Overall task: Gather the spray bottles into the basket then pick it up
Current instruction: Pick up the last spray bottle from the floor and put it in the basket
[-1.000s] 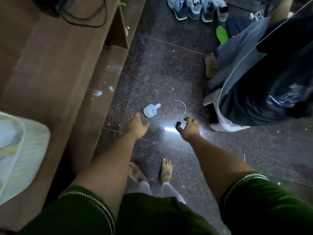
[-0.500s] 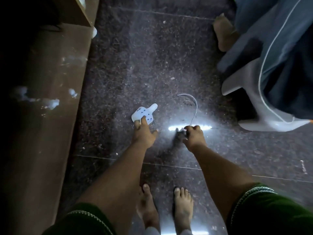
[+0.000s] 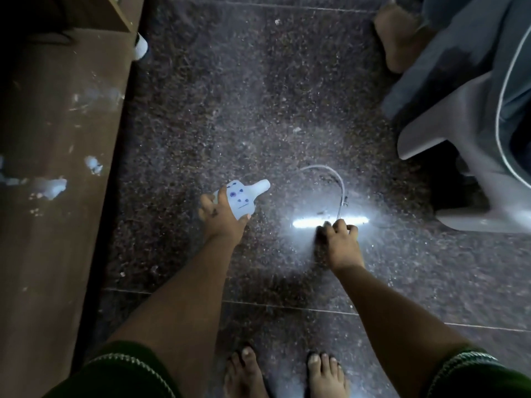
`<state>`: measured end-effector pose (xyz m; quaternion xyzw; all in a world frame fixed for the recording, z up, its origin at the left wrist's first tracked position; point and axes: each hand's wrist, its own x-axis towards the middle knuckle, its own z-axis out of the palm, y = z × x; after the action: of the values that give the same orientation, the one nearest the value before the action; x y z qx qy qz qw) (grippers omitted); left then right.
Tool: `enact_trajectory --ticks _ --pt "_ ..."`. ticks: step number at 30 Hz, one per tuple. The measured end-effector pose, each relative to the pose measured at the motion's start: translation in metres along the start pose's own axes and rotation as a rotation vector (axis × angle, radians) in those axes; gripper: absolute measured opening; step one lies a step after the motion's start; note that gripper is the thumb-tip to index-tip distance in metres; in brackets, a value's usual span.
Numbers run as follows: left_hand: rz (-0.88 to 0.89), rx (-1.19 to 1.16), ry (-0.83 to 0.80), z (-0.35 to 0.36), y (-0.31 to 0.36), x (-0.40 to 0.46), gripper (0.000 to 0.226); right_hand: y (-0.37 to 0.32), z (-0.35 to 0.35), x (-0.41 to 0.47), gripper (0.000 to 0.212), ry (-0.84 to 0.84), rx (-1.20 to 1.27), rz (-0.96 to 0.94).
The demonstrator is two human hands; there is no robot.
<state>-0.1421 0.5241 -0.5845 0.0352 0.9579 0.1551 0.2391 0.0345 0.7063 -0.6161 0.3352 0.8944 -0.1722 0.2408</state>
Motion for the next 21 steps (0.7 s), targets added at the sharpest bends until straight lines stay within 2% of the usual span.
enact_trajectory --ticks 2,4,5,8,10,13,16,21 --pt "0.020 0.021 0.012 -0.004 0.002 0.010 0.079 0.002 -0.003 0.004 0.030 -0.058 -0.015 -0.086" --pt "0.037 0.039 -0.047 -0.006 0.006 0.017 0.084 -0.003 -0.009 0.002 0.012 -0.109 -0.018 -0.147" --pt "0.042 0.032 -0.082 -0.005 0.008 0.019 0.087 -0.007 -0.011 0.000 0.009 -0.075 0.028 -0.134" --pt "0.024 0.008 -0.146 -0.003 0.007 0.022 0.093 -0.015 -0.004 -0.003 0.033 -0.021 0.149 -0.149" --pt "0.033 0.000 -0.151 -0.002 0.003 0.021 0.095 -0.023 -0.004 -0.008 0.040 0.000 0.242 -0.147" --pt "0.069 0.006 -0.089 -0.001 -0.004 0.015 0.089 -0.034 -0.005 -0.015 0.038 0.018 0.271 -0.143" --pt "0.024 -0.121 -0.035 -0.001 -0.005 0.009 0.087 -0.037 -0.001 -0.021 0.036 -0.044 0.251 -0.190" --pt "0.044 -0.155 -0.009 -0.001 -0.007 0.004 0.089 -0.036 0.001 -0.031 0.035 -0.053 0.266 -0.209"
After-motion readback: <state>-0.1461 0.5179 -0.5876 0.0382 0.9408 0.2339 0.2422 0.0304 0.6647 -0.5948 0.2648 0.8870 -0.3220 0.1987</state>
